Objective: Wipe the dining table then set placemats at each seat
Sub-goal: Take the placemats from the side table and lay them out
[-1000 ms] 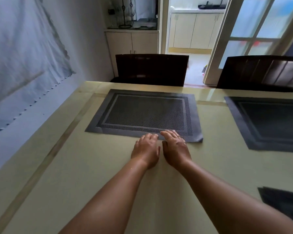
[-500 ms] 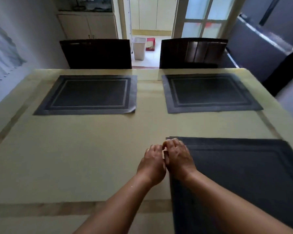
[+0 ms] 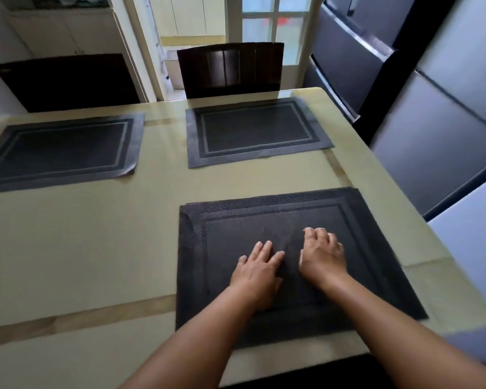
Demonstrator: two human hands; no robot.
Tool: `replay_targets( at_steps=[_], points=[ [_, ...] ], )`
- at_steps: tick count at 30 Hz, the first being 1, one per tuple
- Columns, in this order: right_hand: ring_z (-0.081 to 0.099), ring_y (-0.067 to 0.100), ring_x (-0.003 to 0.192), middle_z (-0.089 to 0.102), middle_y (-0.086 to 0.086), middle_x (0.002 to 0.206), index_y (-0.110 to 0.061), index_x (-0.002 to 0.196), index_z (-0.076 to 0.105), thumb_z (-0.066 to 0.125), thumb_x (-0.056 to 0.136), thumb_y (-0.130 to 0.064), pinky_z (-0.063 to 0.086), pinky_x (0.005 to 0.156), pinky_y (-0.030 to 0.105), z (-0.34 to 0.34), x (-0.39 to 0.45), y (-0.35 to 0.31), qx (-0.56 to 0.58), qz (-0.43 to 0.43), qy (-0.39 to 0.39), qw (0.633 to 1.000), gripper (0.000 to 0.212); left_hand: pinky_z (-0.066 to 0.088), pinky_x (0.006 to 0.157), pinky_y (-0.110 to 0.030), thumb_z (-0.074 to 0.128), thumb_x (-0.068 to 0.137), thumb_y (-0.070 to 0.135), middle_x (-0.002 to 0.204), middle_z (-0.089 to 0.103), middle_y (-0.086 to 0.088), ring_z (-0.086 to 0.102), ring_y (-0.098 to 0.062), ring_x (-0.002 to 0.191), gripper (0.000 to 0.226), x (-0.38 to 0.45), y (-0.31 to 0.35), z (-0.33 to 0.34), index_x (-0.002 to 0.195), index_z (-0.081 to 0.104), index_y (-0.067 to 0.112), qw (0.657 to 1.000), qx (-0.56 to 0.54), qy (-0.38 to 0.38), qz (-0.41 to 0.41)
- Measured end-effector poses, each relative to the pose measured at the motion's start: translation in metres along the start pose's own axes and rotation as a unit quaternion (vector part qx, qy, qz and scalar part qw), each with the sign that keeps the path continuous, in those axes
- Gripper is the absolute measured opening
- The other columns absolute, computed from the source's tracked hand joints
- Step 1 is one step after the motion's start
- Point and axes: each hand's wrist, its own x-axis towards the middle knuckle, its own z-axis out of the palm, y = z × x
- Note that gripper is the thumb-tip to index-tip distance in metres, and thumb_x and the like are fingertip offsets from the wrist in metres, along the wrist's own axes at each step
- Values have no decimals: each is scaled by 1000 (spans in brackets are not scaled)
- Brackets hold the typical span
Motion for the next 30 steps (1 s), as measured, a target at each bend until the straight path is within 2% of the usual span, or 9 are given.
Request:
replay_targets(
  at_steps=[2,6,8,11,14,17,25,30],
  points=[
    [36,29,128,39,8,138,-15,136,31,43,90,-23,28,106,42,3,-3,4,-17,-1,-14,1000,49,11,115,-51,43,92,38,159,-2,2,-6,-18,146,61,-2,2,1,146,15,30,1000,11,-1,-18],
    [36,25,130,40,1,141,-20,137,36,41,90,-22,24,108,42,12,-13,-18,-23,-83,-22,996,48,13,113,-58,43,92,42,159,1,2,-5,-23,146,64,-11,-10,-2,146,12,26,995,-10,30,-91],
    [31,24,135,36,-1,146,-22,136,38,41,90,-23,23,109,43,18,-19,-40,-26,-116,-43,992,46,13,110,-62,43,91,45,159,1,4,-7,-27,146,66,-24,-29,-6,146,10,31,992,-12,31,-125],
    [17,23,143,21,-4,155,-26,145,26,46,89,-24,20,111,46,21,-24,-63,-25,-133,-99,986,59,14,107,-66,44,89,51,159,-4,8,-11,-30,145,70,-38,-55,-11,145,7,36,988,-1,9,-151],
    [7,22,145,7,-7,159,-31,148,15,50,88,-24,22,110,50,31,-38,-118,-40,-184,-149,971,70,14,107,-67,47,87,53,158,-7,10,-13,-30,145,74,-75,-107,-19,146,6,36,982,-17,14,-188],
    [2,21,146,0,-9,159,-35,148,13,50,88,-25,24,109,52,39,-58,-179,-54,-216,-181,958,71,13,108,-67,49,86,53,158,-11,10,-15,-28,144,77,-111,-160,-23,146,4,36,974,-37,12,-225],
    [-4,25,146,-9,-6,159,-37,148,7,52,92,-29,20,109,54,74,-110,-337,-71,-281,-227,930,72,14,108,-65,51,88,47,158,-13,10,-14,-24,145,77,-210,-302,-34,146,3,35,960,-66,15,-272],
    [-7,24,146,-11,-6,159,-38,148,5,40,96,-35,14,111,56,94,-133,-407,-69,-290,-231,926,62,15,109,-65,52,87,47,158,-11,10,-12,-24,145,76,-252,-364,-40,146,5,35,955,-74,23,-286]
  ],
)
